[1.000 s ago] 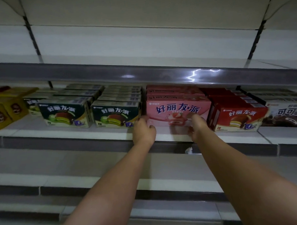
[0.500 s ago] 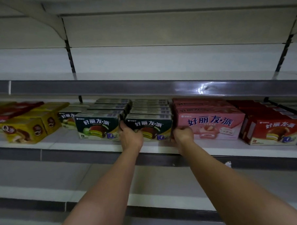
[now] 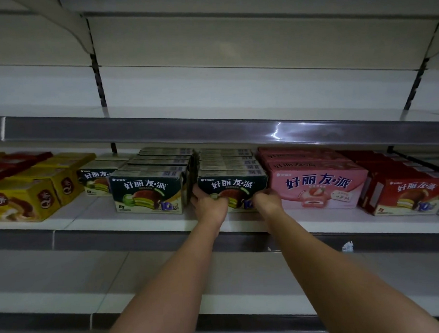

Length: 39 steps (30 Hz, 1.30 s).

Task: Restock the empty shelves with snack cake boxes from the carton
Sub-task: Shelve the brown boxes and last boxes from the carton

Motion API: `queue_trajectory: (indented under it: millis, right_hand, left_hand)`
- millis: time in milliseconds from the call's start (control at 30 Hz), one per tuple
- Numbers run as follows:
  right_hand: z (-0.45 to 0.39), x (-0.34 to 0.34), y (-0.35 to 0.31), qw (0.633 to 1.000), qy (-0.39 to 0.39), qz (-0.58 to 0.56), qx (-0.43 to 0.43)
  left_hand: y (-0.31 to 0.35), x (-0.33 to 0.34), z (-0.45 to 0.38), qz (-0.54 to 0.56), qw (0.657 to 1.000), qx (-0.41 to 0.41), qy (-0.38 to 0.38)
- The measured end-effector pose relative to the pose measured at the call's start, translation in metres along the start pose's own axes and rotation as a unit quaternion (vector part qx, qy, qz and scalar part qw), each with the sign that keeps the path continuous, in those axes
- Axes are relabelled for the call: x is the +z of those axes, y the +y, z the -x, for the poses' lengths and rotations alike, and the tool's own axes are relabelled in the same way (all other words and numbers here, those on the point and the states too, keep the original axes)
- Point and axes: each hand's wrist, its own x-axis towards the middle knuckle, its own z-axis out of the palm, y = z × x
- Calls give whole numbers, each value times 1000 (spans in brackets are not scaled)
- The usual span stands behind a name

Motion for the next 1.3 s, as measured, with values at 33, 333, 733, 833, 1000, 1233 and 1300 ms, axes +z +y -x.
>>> queue_trajectory:
  millis: [33, 333, 733, 833, 1000, 1233, 1300]
  right_hand:
    - [1, 1, -1, 1000, -4, 0, 2]
    - [16, 4, -7, 1000, -20, -14, 11]
    - [49, 30, -21, 999, 6, -34, 19]
    - [58, 39, -16, 1000, -15, -14, 14]
    - [76, 61, -9, 998, -24, 50, -1]
    - [83, 104, -21, 998, -50, 40, -9]
    - [79, 122, -24, 998, -62, 32, -4]
  left_hand:
    - [0, -1, 0, 2, 1000, 2, -2]
    - [0, -23, -1, -23, 999, 11, -21]
    - [20, -98, 9, -83, 995, 13, 57]
    - [12, -119, 16, -89, 993, 5, 81]
    - [-5, -151, 26, -99, 988, -28, 114]
    - [-13, -186, 0, -88, 989, -31, 114]
    - [-13, -196, -17, -74, 992, -25, 103]
